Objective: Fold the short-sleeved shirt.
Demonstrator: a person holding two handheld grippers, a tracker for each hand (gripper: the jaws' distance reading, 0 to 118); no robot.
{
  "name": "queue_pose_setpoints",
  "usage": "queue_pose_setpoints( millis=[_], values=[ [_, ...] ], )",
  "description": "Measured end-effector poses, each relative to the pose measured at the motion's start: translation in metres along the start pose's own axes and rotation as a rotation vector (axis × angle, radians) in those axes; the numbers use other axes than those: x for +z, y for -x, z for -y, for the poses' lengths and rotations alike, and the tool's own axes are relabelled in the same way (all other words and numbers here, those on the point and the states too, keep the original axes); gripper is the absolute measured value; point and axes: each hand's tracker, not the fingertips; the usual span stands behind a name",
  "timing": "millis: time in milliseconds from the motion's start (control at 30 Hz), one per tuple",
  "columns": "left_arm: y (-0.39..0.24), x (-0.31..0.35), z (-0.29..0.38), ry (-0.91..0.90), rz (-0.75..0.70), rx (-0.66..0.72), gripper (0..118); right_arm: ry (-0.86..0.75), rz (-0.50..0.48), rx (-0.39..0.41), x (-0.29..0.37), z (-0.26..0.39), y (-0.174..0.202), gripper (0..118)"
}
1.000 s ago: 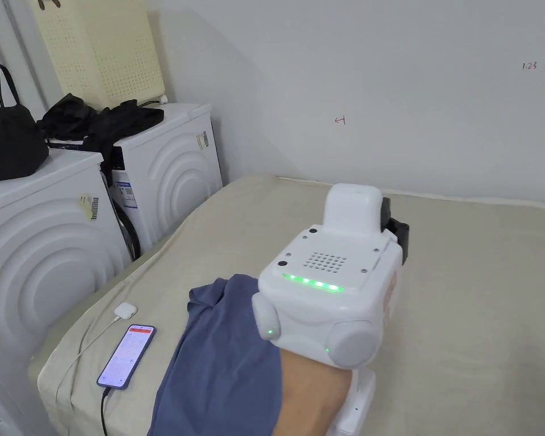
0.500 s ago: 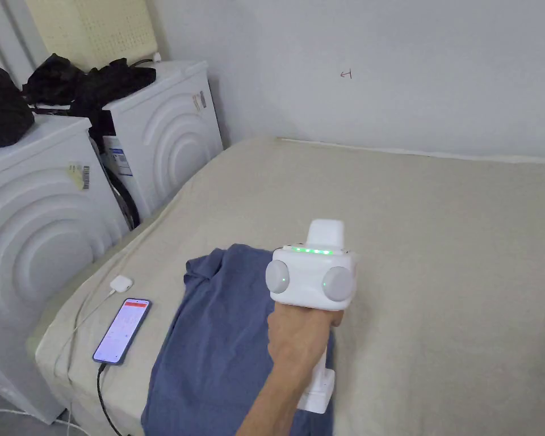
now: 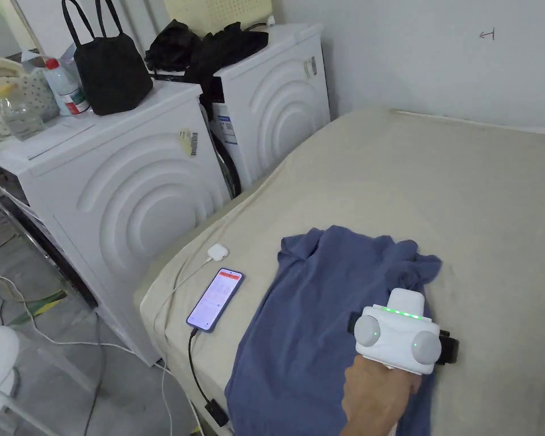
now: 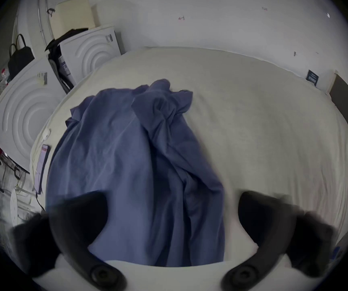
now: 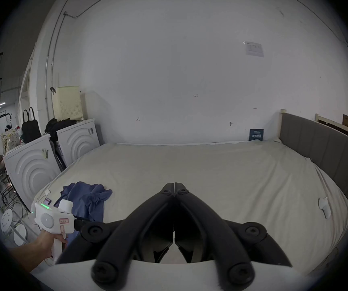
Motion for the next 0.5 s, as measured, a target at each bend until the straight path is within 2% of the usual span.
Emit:
queue_pose_setpoints(
  millis=[100,233,300,333,367,400,433,467,500],
  values=[
    [-0.008,-0.015,0.0,0.01,-0.026,0.005,118,0.017,-0.007,0.006,-0.01,0.003,0.004,0],
    [-0.017,-0.029,0.009,0.022,-0.007,-0.072,118,0.029,-0.007,0.003,-0.016,0.007,0.005,0],
    [-0.02,-0.048,0.019,0.085,-0.113,-0.12,118,0.037,-0.014,-0.001,-0.017,0.007,0.006,0],
    [-0.016,-0.057,0.025,0.072,-0.094,-0.119,116,0.041,-0.015,0.005,-0.018,0.008,0.006,0],
    [-0.002,-0.057,0.023,0.034,0.002,-0.067,113,0.045,-0.01,0.018,-0.018,0.008,0.008,0],
    [0.007,-0.057,0.023,0.066,0.055,0.029,112,0.048,-0.01,0.038,-0.016,0.008,0.009,0],
    [0.018,-0.054,0.02,0.06,0.105,0.063,111,0.053,-0.008,0.062,-0.016,0.008,0.009,0],
    [0.024,-0.051,0.018,0.035,0.093,0.033,106,0.055,-0.001,0.077,-0.015,0.008,0.009,0],
    [0.033,-0.042,0.014,0.021,0.084,-0.002,88,0.053,0.004,0.084,-0.015,0.008,0.009,0]
  ],
)
